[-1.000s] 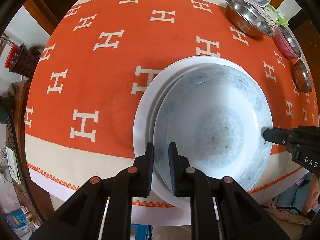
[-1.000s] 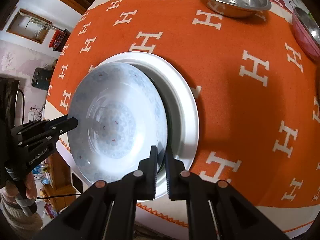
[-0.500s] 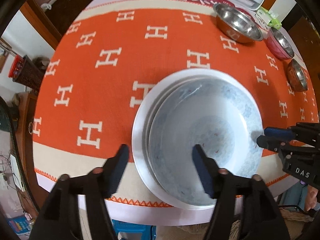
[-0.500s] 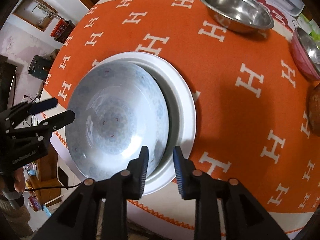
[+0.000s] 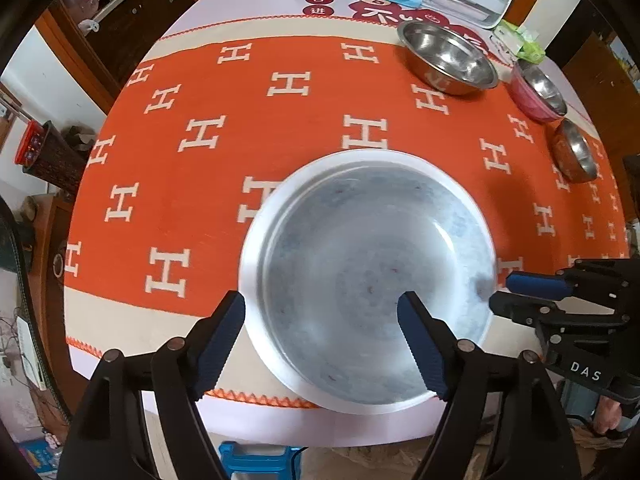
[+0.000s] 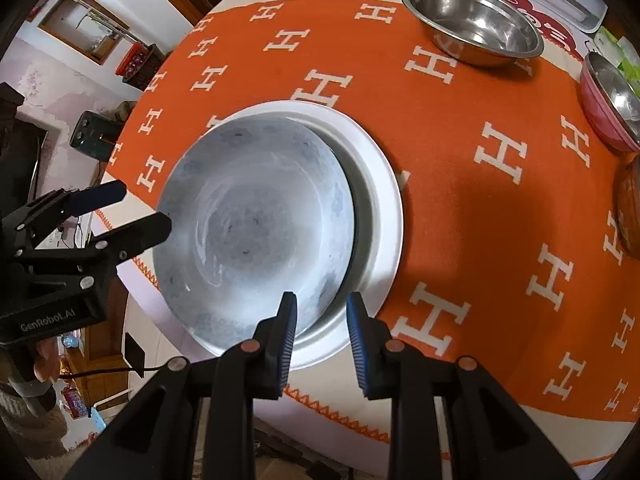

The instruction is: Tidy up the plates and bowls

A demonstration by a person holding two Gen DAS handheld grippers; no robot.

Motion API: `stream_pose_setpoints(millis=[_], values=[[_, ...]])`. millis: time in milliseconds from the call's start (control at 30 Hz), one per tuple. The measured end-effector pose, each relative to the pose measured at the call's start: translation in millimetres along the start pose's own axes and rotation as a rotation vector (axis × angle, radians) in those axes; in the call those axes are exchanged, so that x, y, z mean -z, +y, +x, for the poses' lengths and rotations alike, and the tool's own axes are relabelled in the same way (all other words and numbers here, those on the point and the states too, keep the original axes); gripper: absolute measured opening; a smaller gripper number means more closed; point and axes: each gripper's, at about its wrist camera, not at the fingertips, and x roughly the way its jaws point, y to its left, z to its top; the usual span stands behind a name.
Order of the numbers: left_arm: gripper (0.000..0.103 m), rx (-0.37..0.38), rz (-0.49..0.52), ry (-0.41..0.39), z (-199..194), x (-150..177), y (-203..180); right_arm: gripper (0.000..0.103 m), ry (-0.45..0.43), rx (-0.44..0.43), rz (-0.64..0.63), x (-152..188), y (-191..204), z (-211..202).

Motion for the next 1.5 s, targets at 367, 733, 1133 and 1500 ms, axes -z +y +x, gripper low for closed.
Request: stream_pose_setpoints(millis=[367, 733, 1133, 1500], values=[[0.086, 0.032, 0.014, -0.048, -19, 0, -26, 0.026, -0.058, -0.004, 0.010, 14, -7, -23], [0.086, 0.046, 0.036, -0.144, -50, -29, -60, 0.026, -0.174, -0.019, 0.053, 23, -32, -66], [0.086, -0.009, 0.076, -0.271, -88, -75, -100, 0.026, -0.360, 0.062, 0.063, -1, -82, -140], [0.086, -0.005, 0.091, -0.292, -81, -137, -115, 0.026, -0.431, 0.049, 0.199, -51, -149, -164]])
